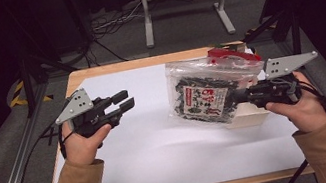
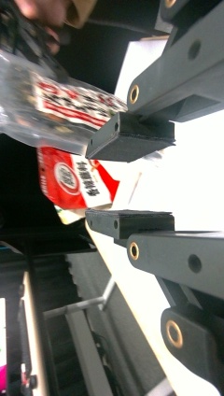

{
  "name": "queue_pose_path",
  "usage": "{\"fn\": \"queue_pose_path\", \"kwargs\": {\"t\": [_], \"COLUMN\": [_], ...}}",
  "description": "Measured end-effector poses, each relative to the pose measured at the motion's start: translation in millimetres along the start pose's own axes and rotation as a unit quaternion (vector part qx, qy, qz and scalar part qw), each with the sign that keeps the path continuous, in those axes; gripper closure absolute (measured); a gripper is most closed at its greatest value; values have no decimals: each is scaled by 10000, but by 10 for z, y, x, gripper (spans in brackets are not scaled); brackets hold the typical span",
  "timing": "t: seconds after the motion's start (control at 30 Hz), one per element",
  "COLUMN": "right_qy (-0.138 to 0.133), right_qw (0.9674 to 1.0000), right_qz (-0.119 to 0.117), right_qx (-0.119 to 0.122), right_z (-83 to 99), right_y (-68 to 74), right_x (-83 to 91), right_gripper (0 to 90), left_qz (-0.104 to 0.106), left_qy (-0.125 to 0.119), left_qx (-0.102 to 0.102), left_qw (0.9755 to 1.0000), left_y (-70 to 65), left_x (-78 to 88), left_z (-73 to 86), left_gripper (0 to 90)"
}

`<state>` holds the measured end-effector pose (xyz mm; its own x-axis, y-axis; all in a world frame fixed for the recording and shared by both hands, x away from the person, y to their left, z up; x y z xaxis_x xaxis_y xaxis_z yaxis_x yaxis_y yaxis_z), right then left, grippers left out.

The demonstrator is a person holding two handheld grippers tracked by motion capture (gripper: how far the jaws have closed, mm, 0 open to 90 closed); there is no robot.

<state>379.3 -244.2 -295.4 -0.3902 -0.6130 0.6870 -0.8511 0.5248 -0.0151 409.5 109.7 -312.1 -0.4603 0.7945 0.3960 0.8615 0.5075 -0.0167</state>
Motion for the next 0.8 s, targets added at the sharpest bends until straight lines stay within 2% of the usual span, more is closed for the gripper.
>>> {"fn": "queue_pose_path", "kwargs": {"t": [0.1,0.6,0.8], "right_qy": [21,-1,-51], "right_qw": [10000,9995,9991], "right_qz": [20,167,262], "right_qx": [-63,-267,-329], "right_z": [-9,-49,-65], "right_y": [-19,-117,-171], "right_x": [51,305,401], "right_gripper": [820,824,828], "left_qz": [4,-246,-327], "left_qy": [81,499,521], "left_qx": [81,238,267], "left_qw": [9999,9982,9978], "left_y": [47,255,324], "left_x": [-34,-70,-81], "left_z": [69,305,368], "left_gripper": [629,563,527]}}
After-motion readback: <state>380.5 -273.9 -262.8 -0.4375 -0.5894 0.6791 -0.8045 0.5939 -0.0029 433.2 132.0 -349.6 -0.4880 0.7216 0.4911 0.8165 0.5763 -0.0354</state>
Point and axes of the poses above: each handheld gripper's, and its own axes: x roughly backward along the jaws, z roughly out of its underside, y roughly to its left, the point moved 7 cm from there along -x, roughly forward along the jaws, and after that the axes turned 12 degrees about y, right-handed, at the moved point
